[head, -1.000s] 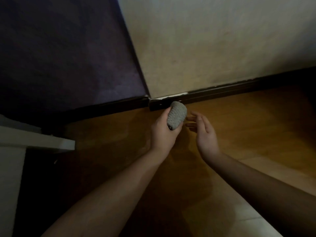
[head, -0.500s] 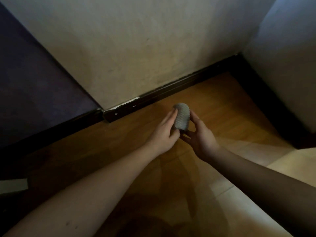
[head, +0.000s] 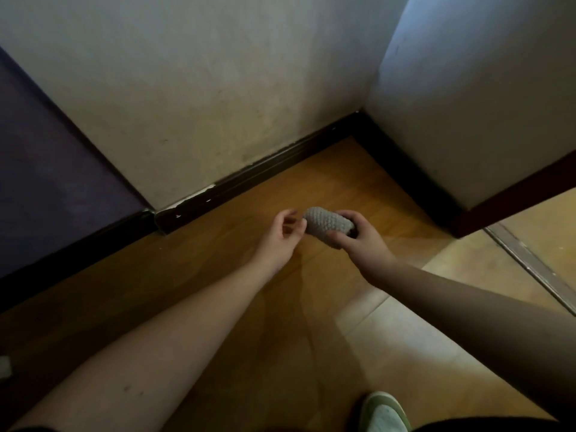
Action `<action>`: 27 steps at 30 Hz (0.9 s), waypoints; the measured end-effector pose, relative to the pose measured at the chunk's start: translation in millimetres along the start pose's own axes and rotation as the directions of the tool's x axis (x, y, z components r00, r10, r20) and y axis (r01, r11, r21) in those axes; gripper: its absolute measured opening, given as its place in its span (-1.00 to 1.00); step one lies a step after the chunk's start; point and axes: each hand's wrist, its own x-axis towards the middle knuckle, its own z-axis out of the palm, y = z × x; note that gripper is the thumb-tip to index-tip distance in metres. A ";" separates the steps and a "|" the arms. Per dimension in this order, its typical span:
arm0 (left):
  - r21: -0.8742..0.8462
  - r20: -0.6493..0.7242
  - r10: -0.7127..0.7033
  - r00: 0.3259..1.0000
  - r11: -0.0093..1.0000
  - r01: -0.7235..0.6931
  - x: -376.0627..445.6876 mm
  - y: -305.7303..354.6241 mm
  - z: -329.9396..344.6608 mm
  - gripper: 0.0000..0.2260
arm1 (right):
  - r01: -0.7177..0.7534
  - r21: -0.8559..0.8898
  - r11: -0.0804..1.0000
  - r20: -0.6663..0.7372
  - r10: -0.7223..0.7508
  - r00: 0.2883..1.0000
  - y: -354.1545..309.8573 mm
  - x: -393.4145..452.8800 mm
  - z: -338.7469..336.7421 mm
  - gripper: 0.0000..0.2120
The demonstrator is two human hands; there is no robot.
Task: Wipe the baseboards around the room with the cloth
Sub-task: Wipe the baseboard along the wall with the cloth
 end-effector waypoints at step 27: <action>0.497 0.172 0.211 0.962 0.825 -0.270 30.1 42.4 -4.4 -0.43 | 0.246 -0.624 0.742 0.300 -0.063 0.952 -9.6 52.5 -45.5 -0.61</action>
